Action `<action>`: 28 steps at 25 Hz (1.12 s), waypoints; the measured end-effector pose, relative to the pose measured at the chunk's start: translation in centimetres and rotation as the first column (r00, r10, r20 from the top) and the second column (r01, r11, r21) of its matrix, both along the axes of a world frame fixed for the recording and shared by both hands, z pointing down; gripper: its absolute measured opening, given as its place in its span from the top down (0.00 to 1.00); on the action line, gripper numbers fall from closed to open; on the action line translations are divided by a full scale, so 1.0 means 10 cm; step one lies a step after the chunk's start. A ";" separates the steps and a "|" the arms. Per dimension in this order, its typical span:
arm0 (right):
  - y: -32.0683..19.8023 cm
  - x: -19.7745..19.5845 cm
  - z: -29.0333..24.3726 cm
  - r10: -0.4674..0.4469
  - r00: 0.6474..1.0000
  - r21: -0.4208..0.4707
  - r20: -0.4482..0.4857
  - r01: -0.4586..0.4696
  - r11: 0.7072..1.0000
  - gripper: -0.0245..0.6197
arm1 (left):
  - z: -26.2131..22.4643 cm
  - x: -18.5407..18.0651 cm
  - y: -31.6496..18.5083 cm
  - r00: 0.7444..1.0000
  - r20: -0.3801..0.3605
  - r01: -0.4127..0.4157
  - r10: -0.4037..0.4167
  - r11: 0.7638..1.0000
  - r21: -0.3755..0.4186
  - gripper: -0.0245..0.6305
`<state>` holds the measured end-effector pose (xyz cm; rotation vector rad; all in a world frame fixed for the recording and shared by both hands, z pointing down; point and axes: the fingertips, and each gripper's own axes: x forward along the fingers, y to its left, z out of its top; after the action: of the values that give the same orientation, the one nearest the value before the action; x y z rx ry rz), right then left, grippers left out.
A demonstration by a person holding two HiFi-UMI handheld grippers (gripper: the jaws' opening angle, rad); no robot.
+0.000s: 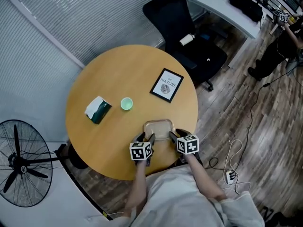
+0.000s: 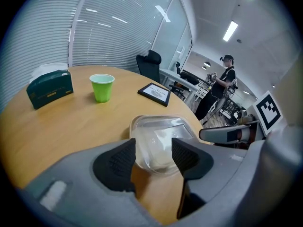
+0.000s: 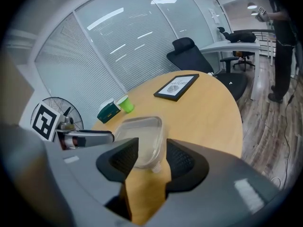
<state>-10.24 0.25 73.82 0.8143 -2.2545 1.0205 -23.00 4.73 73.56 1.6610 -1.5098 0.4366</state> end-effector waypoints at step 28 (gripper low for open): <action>0.11 -0.07 -0.12 -0.031 0.998 0.076 -0.046 0.035 0.996 0.67 | -0.16 0.02 -0.05 0.999 -0.020 -0.033 0.034 0.997 0.065 0.58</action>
<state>-10.93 1.36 72.58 0.8212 -2.2739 0.8963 -22.81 4.22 72.00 1.7382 -1.4969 0.3905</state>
